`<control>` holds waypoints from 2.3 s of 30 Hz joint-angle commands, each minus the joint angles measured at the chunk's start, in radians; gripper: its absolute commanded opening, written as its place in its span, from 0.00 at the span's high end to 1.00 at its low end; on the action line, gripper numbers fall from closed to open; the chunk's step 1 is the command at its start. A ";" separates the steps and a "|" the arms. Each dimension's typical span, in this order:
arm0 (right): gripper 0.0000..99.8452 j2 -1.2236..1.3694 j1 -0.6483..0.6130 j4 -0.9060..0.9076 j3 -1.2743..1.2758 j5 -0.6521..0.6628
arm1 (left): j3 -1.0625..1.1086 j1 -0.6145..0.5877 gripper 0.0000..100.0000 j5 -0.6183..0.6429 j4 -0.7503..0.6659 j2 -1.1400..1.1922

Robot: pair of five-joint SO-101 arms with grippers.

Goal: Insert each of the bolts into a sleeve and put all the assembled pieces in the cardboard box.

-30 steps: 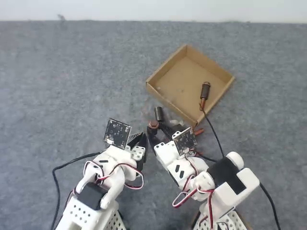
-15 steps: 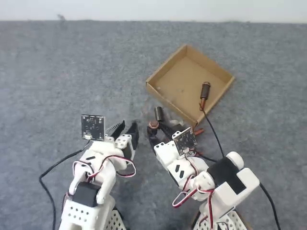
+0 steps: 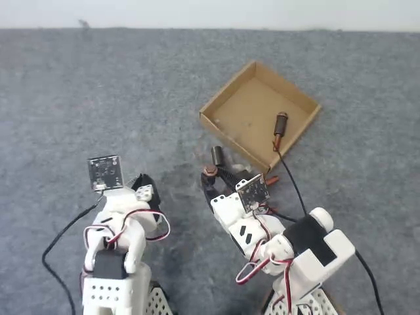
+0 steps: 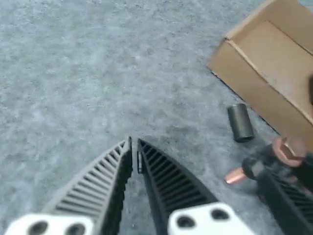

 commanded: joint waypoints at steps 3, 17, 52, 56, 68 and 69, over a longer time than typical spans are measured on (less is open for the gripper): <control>0.99 -0.015 0.007 -0.025 -0.017 0.011 | -0.013 -0.018 0.99 -0.020 0.031 -0.021; 0.99 -0.022 -0.012 0.084 -0.060 0.009 | -0.013 -0.017 0.99 -0.060 0.054 -0.020; 0.99 -0.558 0.084 1.827 -0.497 0.005 | -0.021 0.015 0.99 -0.104 0.089 -0.011; 0.99 -0.559 0.084 2.011 -0.608 0.003 | -0.058 0.015 0.99 -0.104 0.044 0.120; 0.99 -0.558 0.268 2.425 -0.977 0.005 | -0.272 0.008 0.99 -0.175 -0.132 0.773; 0.99 -0.558 0.291 2.448 -1.011 0.008 | -0.285 0.008 0.99 -0.176 -0.132 0.804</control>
